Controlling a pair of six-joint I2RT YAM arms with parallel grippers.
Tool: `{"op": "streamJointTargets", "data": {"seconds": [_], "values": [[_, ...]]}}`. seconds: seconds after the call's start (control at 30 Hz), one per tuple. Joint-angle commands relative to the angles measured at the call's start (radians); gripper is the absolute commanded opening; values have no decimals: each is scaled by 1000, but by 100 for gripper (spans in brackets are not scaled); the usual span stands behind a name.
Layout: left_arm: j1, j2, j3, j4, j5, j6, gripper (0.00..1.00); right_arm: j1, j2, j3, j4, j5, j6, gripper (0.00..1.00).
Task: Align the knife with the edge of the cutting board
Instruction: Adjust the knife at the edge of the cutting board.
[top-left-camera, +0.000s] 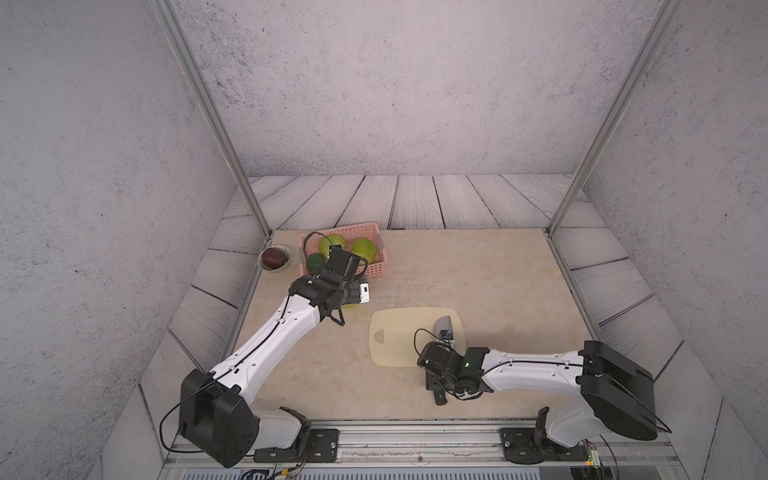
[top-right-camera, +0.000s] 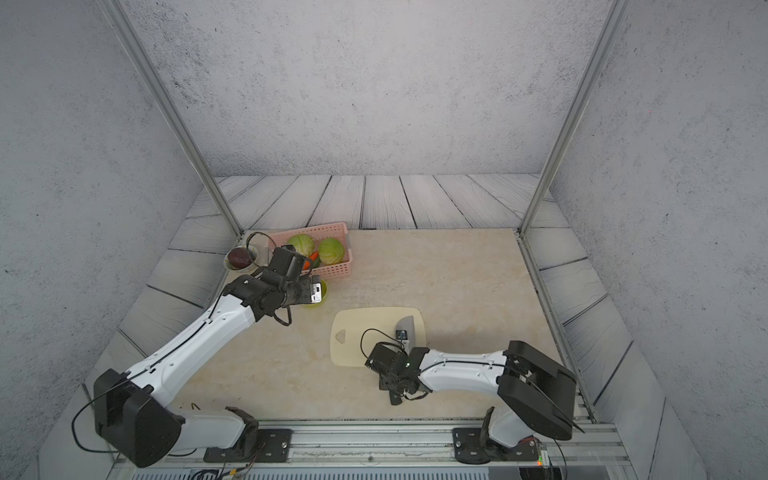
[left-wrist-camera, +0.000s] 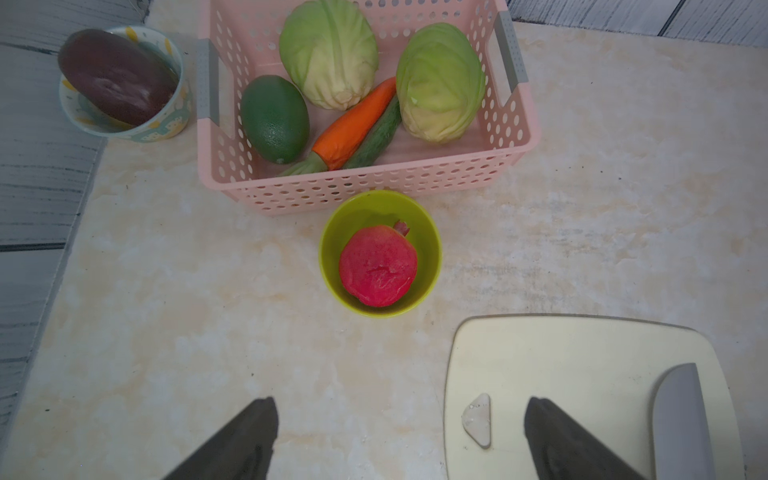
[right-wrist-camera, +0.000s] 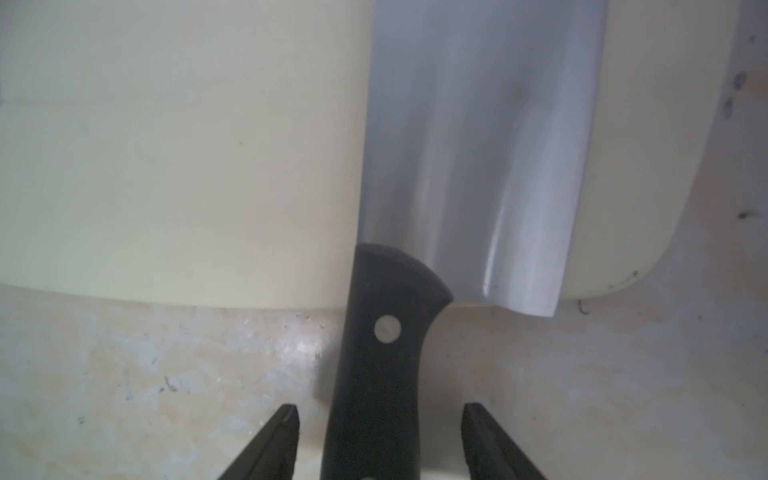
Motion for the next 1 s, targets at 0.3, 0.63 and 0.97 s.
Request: {"op": "streamJointTargets", "data": {"seconds": [0.3, 0.63, 0.97], "values": [[-1, 17, 32, -15, 7, 9, 98, 8, 49, 17, -17, 39, 15, 57], [-5, 9, 33, -17, 2, 13, 98, 12, 66, 28, -39, 42, 14, 49], [-9, 8, 35, -23, -7, 16, 98, 16, 54, 57, -81, 59, 10, 38]]}}
